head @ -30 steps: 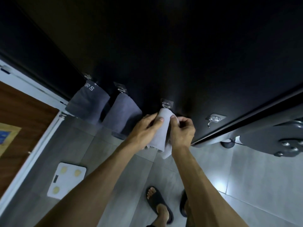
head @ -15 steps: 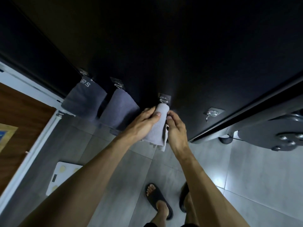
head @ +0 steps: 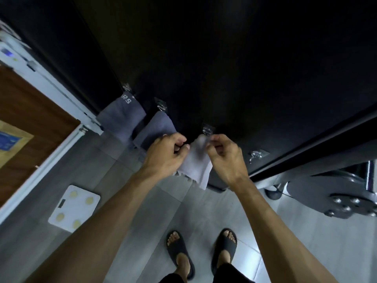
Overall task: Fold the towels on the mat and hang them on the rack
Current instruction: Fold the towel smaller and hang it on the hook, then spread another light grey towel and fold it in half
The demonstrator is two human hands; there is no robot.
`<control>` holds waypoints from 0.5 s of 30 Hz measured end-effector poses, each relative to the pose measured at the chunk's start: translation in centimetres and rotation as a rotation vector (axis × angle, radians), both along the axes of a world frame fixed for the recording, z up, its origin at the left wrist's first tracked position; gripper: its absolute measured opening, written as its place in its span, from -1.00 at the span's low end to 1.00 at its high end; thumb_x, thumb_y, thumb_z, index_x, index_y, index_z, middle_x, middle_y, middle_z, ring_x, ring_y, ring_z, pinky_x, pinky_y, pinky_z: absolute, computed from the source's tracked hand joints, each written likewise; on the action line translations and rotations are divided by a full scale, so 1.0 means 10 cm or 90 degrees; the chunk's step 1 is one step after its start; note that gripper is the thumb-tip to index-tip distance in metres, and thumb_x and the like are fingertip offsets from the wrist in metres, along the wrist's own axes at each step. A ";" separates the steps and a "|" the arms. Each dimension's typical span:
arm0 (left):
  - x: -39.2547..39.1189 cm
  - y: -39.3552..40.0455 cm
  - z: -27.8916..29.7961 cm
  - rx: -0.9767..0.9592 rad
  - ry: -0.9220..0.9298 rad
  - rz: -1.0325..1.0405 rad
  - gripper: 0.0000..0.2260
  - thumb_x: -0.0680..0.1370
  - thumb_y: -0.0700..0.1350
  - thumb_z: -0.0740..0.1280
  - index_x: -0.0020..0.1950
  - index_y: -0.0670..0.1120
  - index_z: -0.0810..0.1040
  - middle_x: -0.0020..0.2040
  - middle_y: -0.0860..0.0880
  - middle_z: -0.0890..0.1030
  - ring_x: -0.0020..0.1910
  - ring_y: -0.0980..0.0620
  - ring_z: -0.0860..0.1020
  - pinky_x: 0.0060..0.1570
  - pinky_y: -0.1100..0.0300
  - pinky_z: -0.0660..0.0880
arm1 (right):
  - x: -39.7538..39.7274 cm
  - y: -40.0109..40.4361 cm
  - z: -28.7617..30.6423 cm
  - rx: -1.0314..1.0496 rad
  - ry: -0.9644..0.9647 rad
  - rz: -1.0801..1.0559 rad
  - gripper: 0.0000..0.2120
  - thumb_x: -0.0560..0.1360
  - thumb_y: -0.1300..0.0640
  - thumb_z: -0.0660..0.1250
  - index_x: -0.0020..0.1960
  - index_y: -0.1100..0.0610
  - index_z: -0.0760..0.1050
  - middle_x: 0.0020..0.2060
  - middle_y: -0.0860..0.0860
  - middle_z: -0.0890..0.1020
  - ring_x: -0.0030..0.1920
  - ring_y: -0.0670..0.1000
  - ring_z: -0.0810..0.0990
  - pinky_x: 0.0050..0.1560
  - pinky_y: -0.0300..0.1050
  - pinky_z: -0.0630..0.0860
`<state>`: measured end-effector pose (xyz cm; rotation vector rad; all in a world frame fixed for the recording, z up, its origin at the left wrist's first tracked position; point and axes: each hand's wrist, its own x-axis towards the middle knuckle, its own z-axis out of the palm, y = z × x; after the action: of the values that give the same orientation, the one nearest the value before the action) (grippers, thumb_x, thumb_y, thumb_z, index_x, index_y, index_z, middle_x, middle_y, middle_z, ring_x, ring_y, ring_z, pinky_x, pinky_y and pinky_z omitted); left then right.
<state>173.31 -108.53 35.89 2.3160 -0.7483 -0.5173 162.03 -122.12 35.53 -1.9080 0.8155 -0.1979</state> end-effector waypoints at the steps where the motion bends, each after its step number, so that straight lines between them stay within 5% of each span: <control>1: -0.06 0.08 0.05 0.001 -0.017 0.008 -0.78 0.54 -0.06 0.37 0.16 -0.08 0.60 0.05 0.01 0.66 0.01 0.06 0.61 0.06 0.03 0.56 | 0.03 -0.01 0.09 -0.039 0.004 0.052 -0.79 0.54 0.08 0.29 0.17 0.02 0.53 -0.05 -0.10 0.63 -0.04 -0.15 0.59 0.04 -0.19 0.55; 9: -0.69 0.53 0.38 0.071 -0.156 0.166 -0.69 0.36 0.13 0.33 -0.05 -0.04 0.63 -0.16 0.03 0.65 -0.16 -0.02 0.61 -0.21 0.21 0.47 | 0.42 -0.02 0.64 -0.222 -0.015 0.431 -0.74 0.51 0.05 0.35 0.19 0.07 0.52 0.04 -0.03 0.59 0.01 -0.03 0.57 0.07 0.02 0.55; 15: -1.47 0.60 0.58 0.181 -0.161 0.328 -0.71 0.49 0.10 0.37 0.12 -0.01 0.59 -0.05 0.02 0.62 -0.08 -0.04 0.61 -0.08 0.10 0.54 | 0.33 0.08 0.85 -0.301 -0.055 0.672 -0.71 0.51 0.04 0.36 0.21 0.09 0.51 0.09 -0.03 0.57 0.06 0.00 0.56 0.05 -0.04 0.53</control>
<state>158.62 -102.52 41.69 2.7409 -0.1669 -0.1003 165.35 -121.37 43.98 -2.4933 -0.3988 0.1987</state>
